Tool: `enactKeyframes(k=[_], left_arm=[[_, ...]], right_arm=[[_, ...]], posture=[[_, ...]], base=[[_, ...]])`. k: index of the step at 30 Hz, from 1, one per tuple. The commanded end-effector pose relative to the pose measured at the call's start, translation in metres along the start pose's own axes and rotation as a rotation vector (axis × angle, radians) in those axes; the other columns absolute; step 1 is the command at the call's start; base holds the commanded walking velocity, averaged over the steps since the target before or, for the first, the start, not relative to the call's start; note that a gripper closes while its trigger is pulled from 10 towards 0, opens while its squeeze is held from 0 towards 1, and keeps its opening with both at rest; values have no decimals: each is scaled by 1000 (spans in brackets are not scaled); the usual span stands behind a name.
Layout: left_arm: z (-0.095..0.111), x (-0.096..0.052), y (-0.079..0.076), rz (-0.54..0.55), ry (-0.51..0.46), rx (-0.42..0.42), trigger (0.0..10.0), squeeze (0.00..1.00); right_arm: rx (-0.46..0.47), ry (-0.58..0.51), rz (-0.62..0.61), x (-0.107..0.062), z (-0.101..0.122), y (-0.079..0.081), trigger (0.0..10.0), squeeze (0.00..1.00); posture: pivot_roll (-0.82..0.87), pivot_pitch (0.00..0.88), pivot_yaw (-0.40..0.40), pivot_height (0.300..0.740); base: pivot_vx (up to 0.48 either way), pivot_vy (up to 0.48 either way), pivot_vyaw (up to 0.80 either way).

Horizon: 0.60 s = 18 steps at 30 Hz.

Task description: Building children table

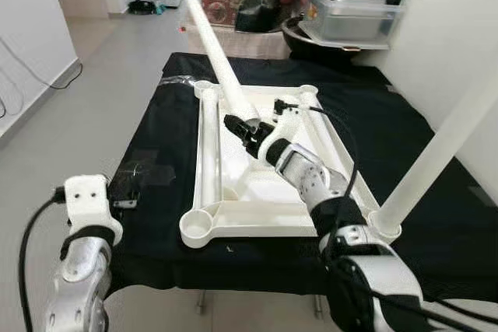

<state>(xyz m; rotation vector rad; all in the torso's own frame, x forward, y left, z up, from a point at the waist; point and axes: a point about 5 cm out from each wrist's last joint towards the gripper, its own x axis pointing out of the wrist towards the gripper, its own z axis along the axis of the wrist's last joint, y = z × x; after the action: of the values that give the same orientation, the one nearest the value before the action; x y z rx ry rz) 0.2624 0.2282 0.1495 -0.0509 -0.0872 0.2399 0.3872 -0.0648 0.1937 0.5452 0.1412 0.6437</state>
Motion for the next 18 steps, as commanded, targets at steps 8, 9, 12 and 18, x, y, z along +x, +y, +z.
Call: enactKeyframes(k=[8, 9, 12, 18], left_arm=[[66, 9, -6, -329, -178, -698, 10000, 0], [66, 9, -6, -329, -178, -698, 10000, 0], [67, 10, -4, -337, -184, -752, 10000, 0], [67, 15, -5, -370, -173, -869, 10000, 0]], right_arm=[[-170, 124, 365, -59, -12, -13, 0, 0], [-170, 124, 365, -59, -12, -13, 0, 0], [-165, 136, 410, -64, -13, -11, 0, 0], [-166, 226, 550, -84, -33, -4, 0, 0]], posture=[[124, 0, -57, 740], [124, 0, -57, 740], [122, 0, -55, 740], [122, 0, -49, 740]], base=[[0, 0, 0], [0, 0, 0], [0, 0, 0], [0, 0, 0]])
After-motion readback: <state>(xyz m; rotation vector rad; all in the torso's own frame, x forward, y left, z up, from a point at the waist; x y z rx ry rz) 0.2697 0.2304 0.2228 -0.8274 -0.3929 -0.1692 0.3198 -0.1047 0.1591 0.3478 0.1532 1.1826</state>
